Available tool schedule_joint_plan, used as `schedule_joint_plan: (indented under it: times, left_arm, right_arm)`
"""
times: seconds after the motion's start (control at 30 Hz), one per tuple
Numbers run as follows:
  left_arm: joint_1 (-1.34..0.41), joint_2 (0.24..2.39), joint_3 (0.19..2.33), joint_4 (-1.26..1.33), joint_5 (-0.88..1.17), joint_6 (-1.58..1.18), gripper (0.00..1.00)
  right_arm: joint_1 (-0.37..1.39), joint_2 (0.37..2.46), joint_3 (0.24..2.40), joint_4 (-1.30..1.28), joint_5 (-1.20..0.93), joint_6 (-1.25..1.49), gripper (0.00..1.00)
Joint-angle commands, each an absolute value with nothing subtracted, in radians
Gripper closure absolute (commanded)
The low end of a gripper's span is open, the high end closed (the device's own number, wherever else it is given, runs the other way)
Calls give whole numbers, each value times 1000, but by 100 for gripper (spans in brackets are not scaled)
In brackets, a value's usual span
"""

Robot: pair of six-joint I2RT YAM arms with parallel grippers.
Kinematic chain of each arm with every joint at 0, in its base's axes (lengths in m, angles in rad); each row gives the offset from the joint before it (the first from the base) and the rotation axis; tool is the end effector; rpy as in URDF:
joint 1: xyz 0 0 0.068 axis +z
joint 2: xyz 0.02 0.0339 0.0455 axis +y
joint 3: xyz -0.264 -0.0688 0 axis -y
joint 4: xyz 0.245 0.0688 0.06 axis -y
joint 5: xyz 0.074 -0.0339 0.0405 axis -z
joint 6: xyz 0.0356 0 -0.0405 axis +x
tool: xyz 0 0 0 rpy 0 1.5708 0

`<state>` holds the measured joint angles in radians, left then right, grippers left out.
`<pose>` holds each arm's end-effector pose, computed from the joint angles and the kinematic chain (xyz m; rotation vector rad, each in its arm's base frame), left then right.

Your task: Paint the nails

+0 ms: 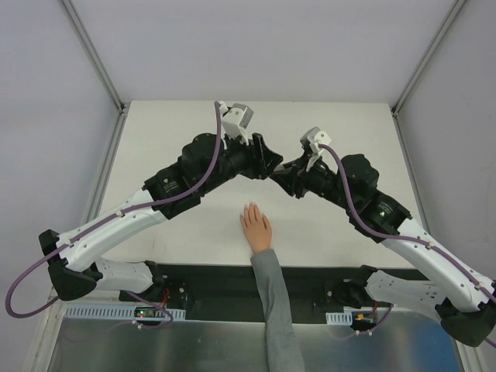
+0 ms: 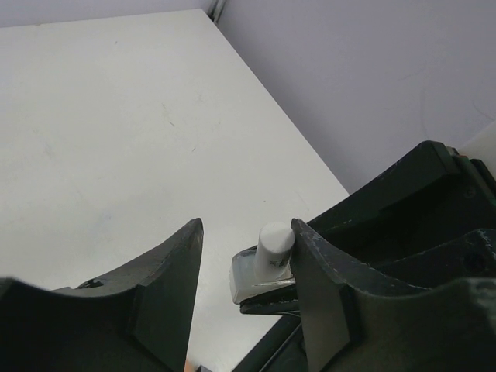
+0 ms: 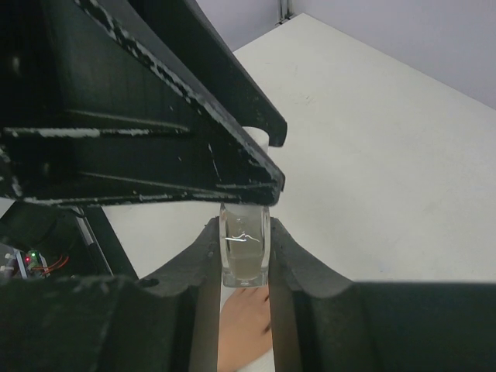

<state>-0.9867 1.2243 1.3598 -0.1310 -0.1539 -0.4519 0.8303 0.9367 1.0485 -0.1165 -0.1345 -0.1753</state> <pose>0.1557 -0.2257 0.4548 0.3133 1.6281 -0.9981 0.1379 0.1580 0.4126 -0.8681 1.3552 0.6165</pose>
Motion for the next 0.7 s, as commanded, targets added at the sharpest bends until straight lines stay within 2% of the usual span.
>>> schedule_joint_plan:
  times: [0.0,0.1,0.13,0.23,0.27,0.3,0.33,0.4,0.43,0.47,0.5,0.53,0.57,0.67]
  left_arm:
    - [-1000,1226,1381,-84,-109,-428,55]
    - [-1002,1218,1364,-83,-103,-420,67]
    - [-1002,1213,1362,-80,-78,-416,73]
    - [-1002,1212,1358,-55,45,-382,83]
    - [-1002,1209,1356,-55,84,-364,93]
    - [-1000,1207,1350,-54,131,-357,98]
    - [-999,1201,1342,-54,168,-351,100]
    - [-983,1189,1330,-45,366,-304,100]
    - [-973,1187,1330,-46,479,-281,100]
    - [-962,1190,1333,-46,779,-237,100]
    - [-956,1189,1330,-46,914,-206,100]
    - [-953,1178,1312,-46,1036,-171,100]
    - [-951,1148,1293,-48,1155,-117,100]
    - [-913,1123,1275,-46,1200,-95,100]
  right_arm:
    - [833,907,1075,-54,-141,-166,100]
    - [834,897,1075,-54,-149,-161,99]
    - [834,893,1075,-55,-159,-153,100]
    - [833,881,1072,-57,-193,-146,100]
    - [831,867,1071,-58,-201,-146,100]
    - [833,856,1069,-60,-209,-144,100]
    - [830,845,1060,-60,-236,-143,99]
    - [818,819,1052,-58,-308,-146,100]
    - [809,812,1051,-57,-439,-149,100]
    - [799,808,1045,-45,-536,-152,100]
    - [776,811,1046,-35,-649,-150,99]
    - [772,818,1046,-23,-861,-143,100]
    - [769,824,1061,-6,-933,-129,100]
    - [769,844,1086,-8,-1037,-89,100]
